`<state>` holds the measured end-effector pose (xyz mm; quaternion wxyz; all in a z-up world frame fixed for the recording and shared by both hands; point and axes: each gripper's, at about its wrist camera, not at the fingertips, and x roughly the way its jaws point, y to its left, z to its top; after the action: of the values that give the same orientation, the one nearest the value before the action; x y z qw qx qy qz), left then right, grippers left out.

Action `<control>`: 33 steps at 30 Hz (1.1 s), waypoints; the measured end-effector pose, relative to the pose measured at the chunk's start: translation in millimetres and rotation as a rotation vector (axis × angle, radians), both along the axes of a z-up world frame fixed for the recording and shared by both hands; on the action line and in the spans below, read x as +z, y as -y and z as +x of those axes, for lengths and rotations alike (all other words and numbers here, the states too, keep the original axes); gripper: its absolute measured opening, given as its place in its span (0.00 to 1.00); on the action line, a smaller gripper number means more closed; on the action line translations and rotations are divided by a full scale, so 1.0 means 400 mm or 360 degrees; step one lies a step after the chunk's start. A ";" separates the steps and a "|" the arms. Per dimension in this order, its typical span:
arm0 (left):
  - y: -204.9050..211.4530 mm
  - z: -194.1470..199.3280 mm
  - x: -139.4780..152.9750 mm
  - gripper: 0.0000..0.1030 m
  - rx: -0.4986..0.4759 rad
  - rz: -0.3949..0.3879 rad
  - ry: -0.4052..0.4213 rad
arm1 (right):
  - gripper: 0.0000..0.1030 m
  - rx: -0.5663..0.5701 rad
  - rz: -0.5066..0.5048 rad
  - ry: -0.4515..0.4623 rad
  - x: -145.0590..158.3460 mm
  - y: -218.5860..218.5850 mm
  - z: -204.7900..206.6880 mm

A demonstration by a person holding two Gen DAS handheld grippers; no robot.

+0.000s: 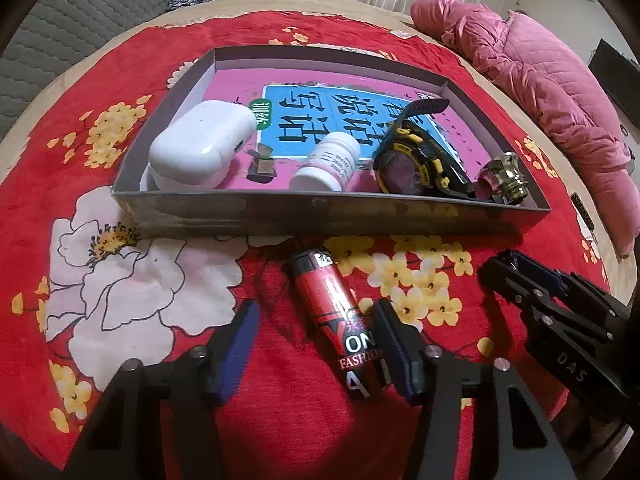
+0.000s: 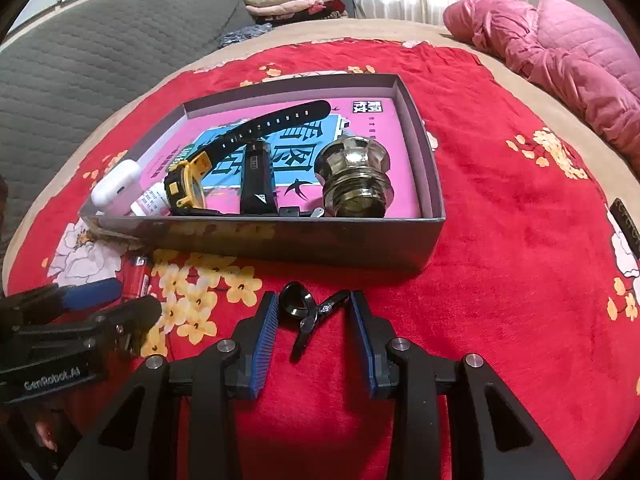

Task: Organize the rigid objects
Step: 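Grasp the red lighter with the left tool while the right tool grasps the small black clip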

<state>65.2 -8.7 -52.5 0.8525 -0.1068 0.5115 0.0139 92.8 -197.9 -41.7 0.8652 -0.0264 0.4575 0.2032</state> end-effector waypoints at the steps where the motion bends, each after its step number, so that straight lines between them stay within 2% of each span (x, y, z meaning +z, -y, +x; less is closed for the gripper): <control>1: -0.005 0.002 0.000 0.49 0.0007 -0.0008 0.0001 | 0.35 0.0000 0.0001 0.0001 0.001 0.003 -0.002; 3: -0.020 0.003 0.001 0.42 0.0031 -0.0031 0.0000 | 0.35 0.0000 0.0006 0.0001 0.004 0.008 -0.004; 7: -0.059 0.004 -0.001 0.34 0.0083 -0.0143 0.0000 | 0.35 -0.0012 0.0013 -0.0002 0.005 0.025 -0.006; 12: -0.066 0.009 -0.002 0.29 0.0082 -0.0142 -0.0010 | 0.35 -0.0007 0.0005 -0.0002 0.004 0.024 -0.008; 13: -0.068 0.009 -0.001 0.29 0.0082 -0.0148 -0.0005 | 0.31 0.0001 0.0001 0.0003 0.005 0.022 -0.009; 17: -0.077 0.008 0.004 0.24 0.0064 -0.0193 0.0015 | 0.31 0.0010 0.0009 0.0004 0.005 0.021 -0.010; 19: -0.073 0.004 0.013 0.17 0.0037 -0.0207 0.0035 | 0.31 0.0007 0.0030 -0.0004 0.004 0.024 -0.008; 22: -0.050 -0.001 0.028 0.11 -0.0042 -0.0191 0.0058 | 0.31 0.0017 0.0031 0.0003 0.007 0.024 -0.011; 26: -0.015 -0.001 0.029 0.10 -0.0120 -0.0161 0.0051 | 0.31 0.0046 0.0063 0.0010 0.015 0.023 -0.020; 33: -0.023 -0.005 0.035 0.10 -0.0106 -0.0192 0.0055 | 0.31 0.0025 0.0086 0.0037 0.036 0.037 -0.027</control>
<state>63.4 0.4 -38.7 0.8532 -0.1413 0.4999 -0.0471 82.1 -212.6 -27.5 0.8693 -0.0091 0.4415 0.2219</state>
